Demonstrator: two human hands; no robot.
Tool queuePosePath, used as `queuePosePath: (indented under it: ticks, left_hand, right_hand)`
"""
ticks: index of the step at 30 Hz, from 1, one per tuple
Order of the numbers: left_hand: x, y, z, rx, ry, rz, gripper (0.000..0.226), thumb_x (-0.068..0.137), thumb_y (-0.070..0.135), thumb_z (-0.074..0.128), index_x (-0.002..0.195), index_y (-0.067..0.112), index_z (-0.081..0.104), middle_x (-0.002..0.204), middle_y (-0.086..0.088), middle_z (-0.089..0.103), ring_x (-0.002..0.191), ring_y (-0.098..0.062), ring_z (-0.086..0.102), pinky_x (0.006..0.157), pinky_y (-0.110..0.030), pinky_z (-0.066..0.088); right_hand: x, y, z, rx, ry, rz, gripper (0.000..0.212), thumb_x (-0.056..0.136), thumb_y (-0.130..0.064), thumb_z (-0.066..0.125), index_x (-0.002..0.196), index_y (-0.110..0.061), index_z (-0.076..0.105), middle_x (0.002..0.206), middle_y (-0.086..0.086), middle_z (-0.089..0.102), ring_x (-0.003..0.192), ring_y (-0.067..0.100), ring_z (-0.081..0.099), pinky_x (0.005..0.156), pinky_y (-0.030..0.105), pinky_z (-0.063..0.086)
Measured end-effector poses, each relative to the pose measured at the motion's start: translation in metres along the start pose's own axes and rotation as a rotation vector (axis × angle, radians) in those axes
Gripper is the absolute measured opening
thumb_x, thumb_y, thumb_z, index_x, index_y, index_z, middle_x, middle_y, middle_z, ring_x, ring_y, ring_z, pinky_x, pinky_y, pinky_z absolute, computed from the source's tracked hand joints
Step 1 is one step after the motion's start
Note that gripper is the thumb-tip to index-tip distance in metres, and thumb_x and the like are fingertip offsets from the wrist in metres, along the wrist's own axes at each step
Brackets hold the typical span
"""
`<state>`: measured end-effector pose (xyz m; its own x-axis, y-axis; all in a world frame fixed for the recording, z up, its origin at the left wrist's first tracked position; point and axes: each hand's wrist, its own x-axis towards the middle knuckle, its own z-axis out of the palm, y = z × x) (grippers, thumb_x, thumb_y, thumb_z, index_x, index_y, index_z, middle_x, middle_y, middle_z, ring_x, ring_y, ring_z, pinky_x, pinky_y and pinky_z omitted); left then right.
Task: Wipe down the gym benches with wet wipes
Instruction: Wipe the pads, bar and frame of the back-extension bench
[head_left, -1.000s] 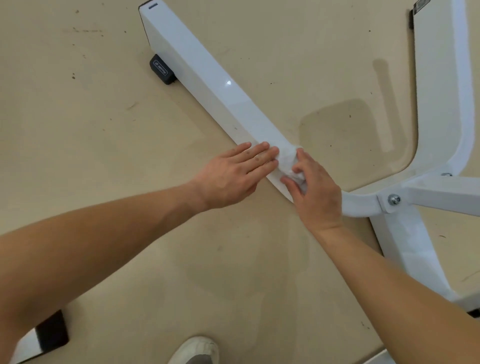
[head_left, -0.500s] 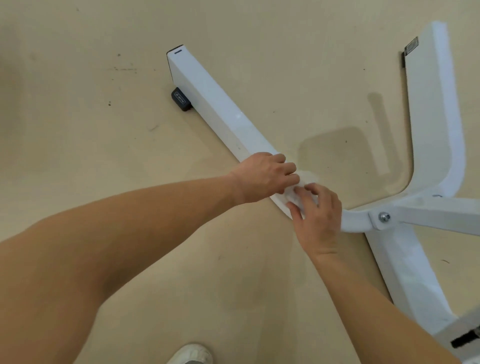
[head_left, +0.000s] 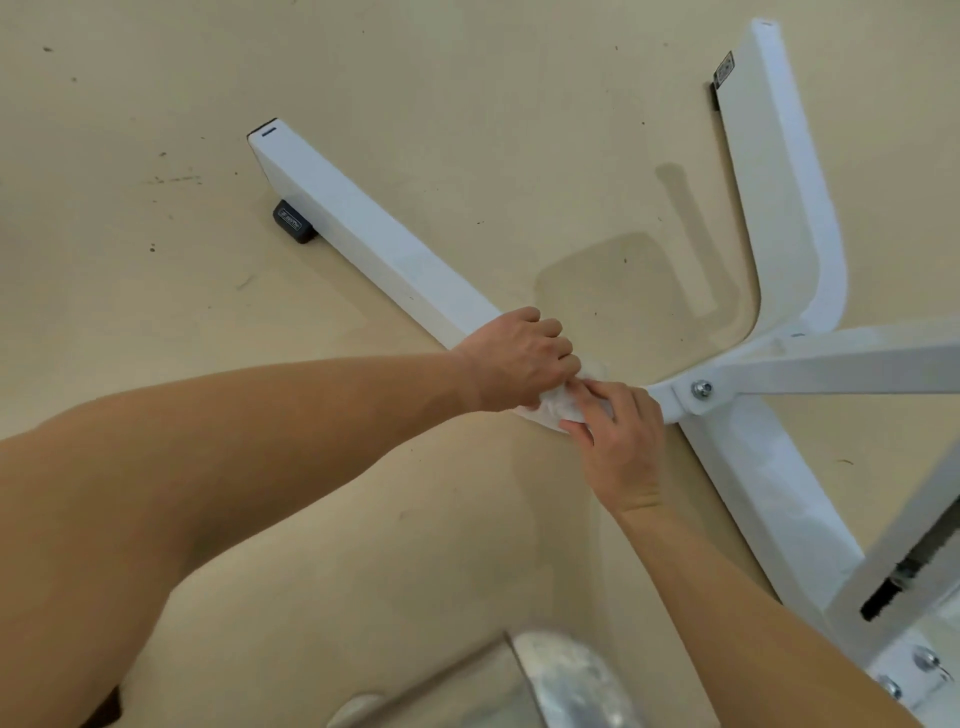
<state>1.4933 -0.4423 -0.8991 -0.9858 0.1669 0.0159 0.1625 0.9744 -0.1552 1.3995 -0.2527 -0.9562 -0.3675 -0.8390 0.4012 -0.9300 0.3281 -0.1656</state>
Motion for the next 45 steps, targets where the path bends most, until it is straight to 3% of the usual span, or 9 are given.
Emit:
queuePosePath:
  ticks: [8, 12, 14, 17, 23, 31, 36, 40, 45]
  left_hand:
    - [0.027, 0.023, -0.019, 0.046, -0.046, 0.030, 0.043, 0.088, 0.058, 0.064, 0.110, 0.022, 0.055, 0.097, 0.006, 0.058, 0.092, -0.018, 0.052, 0.075, -0.031, 0.035]
    - [0.048, 0.042, -0.026, 0.100, -0.116, 0.059, 0.038, 0.094, 0.044, 0.063, 0.119, 0.019, 0.052, 0.101, 0.003, 0.061, 0.093, -0.020, 0.059, 0.074, -0.031, 0.037]
    - [0.056, 0.049, -0.029, 0.088, -0.151, 0.019, 0.032, 0.095, 0.038, 0.061, 0.118, 0.018, 0.053, 0.095, 0.004, 0.060, 0.090, -0.021, 0.060, 0.073, -0.031, 0.038]
    - [0.062, 0.051, -0.034, 0.058, -0.175, -0.058, 0.039, 0.092, 0.046, 0.065, 0.114, 0.018, 0.050, 0.082, 0.004, 0.048, 0.080, -0.020, 0.054, 0.069, -0.032, 0.033]
    - [0.079, 0.060, -0.030, 0.038, -0.186, -0.062, 0.041, 0.092, 0.050, 0.058, 0.115, 0.017, 0.051, 0.094, 0.002, 0.063, 0.087, -0.022, 0.063, 0.071, -0.032, 0.036]
    - [0.051, 0.051, -0.021, 0.018, -0.145, -0.136, 0.030, 0.091, 0.038, 0.059, 0.112, 0.019, 0.048, 0.094, 0.002, 0.057, 0.085, -0.022, 0.058, 0.071, -0.033, 0.030]
    - [-0.006, 0.004, -0.004, 0.029, -0.011, -0.070, 0.037, 0.076, 0.046, 0.079, 0.098, 0.022, 0.061, 0.093, 0.002, 0.059, 0.076, -0.021, 0.053, 0.062, -0.032, 0.032]
    - [-0.032, -0.019, 0.017, 0.057, 0.163, -0.024, 0.019, 0.092, 0.036, 0.068, 0.101, 0.019, 0.067, 0.106, 0.001, 0.066, 0.088, -0.025, 0.060, 0.065, -0.036, 0.045]
    - [-0.033, -0.023, 0.031, -0.005, 0.151, -0.110, 0.040, 0.097, 0.042, 0.057, 0.122, 0.013, 0.065, 0.120, -0.001, 0.065, 0.101, -0.028, 0.062, 0.073, -0.040, 0.051]
  right_hand:
    - [-0.012, 0.039, -0.020, -0.073, 0.031, -0.056, 0.035, 0.089, -0.029, 0.062, 0.116, -0.009, 0.072, 0.102, 0.007, 0.069, 0.094, 0.023, 0.051, 0.082, 0.038, 0.044]
    - [-0.016, 0.052, -0.028, -0.055, 0.006, -0.006, 0.040, 0.080, -0.015, 0.081, 0.119, -0.012, 0.072, 0.100, 0.007, 0.068, 0.088, 0.030, 0.060, 0.077, 0.042, 0.051]
    - [-0.015, 0.054, -0.033, -0.054, 0.004, -0.007, 0.049, 0.071, -0.007, 0.087, 0.117, -0.011, 0.072, 0.097, 0.008, 0.068, 0.090, 0.026, 0.054, 0.079, 0.039, 0.046]
    - [-0.013, 0.060, -0.038, -0.096, 0.012, -0.026, 0.049, 0.065, -0.004, 0.090, 0.111, -0.008, 0.075, 0.094, 0.008, 0.068, 0.090, 0.020, 0.045, 0.080, 0.039, 0.048]
    - [-0.012, 0.079, -0.041, -0.163, -0.078, -0.051, 0.038, 0.068, 0.003, 0.084, 0.102, -0.010, 0.071, 0.092, 0.004, 0.066, 0.086, 0.028, 0.061, 0.102, 0.040, 0.040]
    - [-0.005, 0.040, -0.034, -0.103, -0.079, 0.016, 0.036, 0.066, -0.012, 0.090, 0.097, -0.009, 0.072, 0.087, 0.006, 0.063, 0.086, 0.025, 0.054, 0.105, 0.040, 0.034]
    - [0.015, -0.013, -0.016, 0.008, -0.071, 0.016, 0.025, 0.075, -0.015, 0.080, 0.099, -0.010, 0.073, 0.088, 0.005, 0.065, 0.081, 0.028, 0.063, 0.103, 0.044, 0.041]
    - [0.023, -0.027, -0.013, -0.035, -0.083, 0.023, 0.030, 0.092, -0.024, 0.049, 0.106, -0.012, 0.073, 0.097, 0.004, 0.067, 0.087, 0.027, 0.065, 0.106, 0.043, 0.036]
    - [0.015, -0.024, -0.019, -0.081, -0.320, 0.108, 0.049, 0.096, -0.024, 0.033, 0.138, -0.009, 0.054, 0.129, 0.007, 0.060, 0.116, 0.028, 0.060, 0.113, 0.050, 0.035]
